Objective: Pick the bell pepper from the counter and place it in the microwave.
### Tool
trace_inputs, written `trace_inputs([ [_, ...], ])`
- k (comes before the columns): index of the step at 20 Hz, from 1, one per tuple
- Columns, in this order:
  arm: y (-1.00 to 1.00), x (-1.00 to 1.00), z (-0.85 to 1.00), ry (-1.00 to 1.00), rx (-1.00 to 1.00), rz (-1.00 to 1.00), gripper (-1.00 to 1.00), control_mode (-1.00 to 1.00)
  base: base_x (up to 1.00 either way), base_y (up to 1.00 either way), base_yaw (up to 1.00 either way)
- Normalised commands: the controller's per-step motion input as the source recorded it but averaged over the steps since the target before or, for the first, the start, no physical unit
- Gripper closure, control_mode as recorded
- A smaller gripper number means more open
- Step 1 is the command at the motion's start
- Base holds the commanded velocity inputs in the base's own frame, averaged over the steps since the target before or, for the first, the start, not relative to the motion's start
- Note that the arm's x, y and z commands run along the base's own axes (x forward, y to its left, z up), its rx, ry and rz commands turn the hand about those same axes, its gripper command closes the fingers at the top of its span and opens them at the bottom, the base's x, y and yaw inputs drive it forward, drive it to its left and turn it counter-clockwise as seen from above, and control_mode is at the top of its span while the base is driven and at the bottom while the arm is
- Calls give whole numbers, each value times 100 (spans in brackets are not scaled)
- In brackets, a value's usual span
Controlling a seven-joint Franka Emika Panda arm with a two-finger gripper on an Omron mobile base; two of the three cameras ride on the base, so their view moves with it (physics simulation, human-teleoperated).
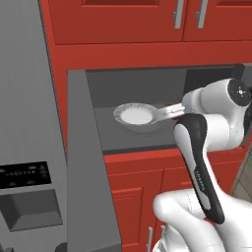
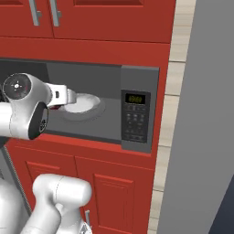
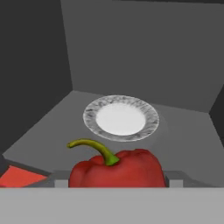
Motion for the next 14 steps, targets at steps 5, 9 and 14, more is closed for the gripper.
trace_inputs([
  [5, 3, 61, -45, 2, 4, 0, 100, -100, 0, 0, 0],
  [9, 0, 26, -56, -2, 11, 1, 100, -100, 0, 0, 0],
  [14, 0, 27, -22, -12, 17, 4, 100, -100, 0, 0, 0],
])
